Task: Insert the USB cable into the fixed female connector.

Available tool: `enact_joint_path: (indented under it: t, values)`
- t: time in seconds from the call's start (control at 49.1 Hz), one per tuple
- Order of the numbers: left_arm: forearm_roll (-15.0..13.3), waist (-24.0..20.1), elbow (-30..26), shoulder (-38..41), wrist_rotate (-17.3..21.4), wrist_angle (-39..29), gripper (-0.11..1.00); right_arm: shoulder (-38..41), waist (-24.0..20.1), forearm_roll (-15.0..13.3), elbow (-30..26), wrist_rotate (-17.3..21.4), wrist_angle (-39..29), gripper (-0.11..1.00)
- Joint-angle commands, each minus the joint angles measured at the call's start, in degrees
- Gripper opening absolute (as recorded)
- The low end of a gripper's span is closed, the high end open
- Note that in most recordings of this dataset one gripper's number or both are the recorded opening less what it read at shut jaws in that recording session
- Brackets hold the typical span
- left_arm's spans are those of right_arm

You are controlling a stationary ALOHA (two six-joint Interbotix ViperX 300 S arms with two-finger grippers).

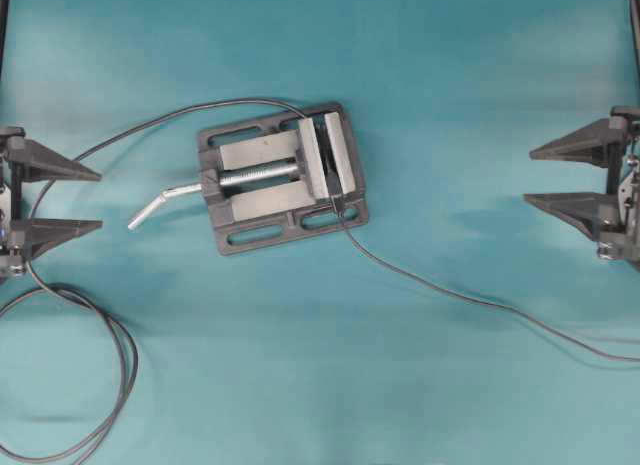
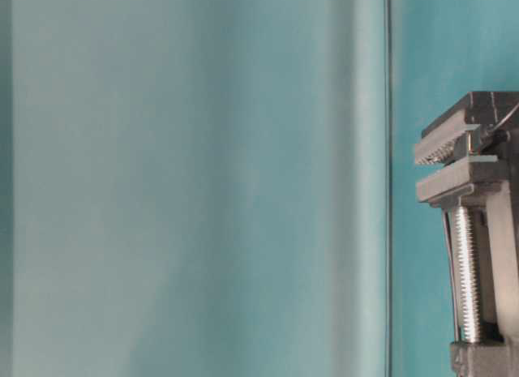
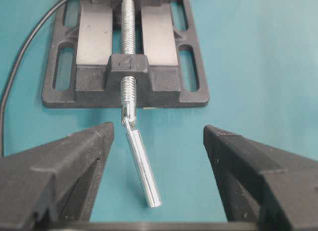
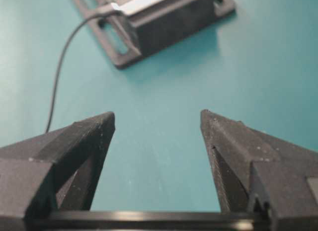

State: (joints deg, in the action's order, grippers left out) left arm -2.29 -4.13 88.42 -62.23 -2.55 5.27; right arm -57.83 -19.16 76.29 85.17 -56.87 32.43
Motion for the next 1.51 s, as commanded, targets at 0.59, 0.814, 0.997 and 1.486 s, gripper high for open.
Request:
enact_joint_path:
  t: [0.59, 0.814, 0.997, 1.486]
  values:
    - [0.18, 0.00, -0.70, 0.26, -0.44, 0.44, 0.88, -0.26, 0.00, -3.78, -0.70, -0.09, -13.10, 0.73]
    - [0.18, 0.00, -0.79, 0.35, -0.35, 0.44, 0.88, -0.26, 0.00, -4.04, -1.41, -0.35, -20.48, 0.73]
    - [0.18, 0.00, -0.79, 0.35, -0.44, 0.44, 0.88, -0.26, 0.00, -4.92, -2.37, -0.62, -19.16, 0.73]
    - [0.18, 0.00, -0.70, 0.26, -0.44, 0.44, 0.89, -0.26, 0.00, -12.66, 0.62, -0.70, -10.90, 0.73]
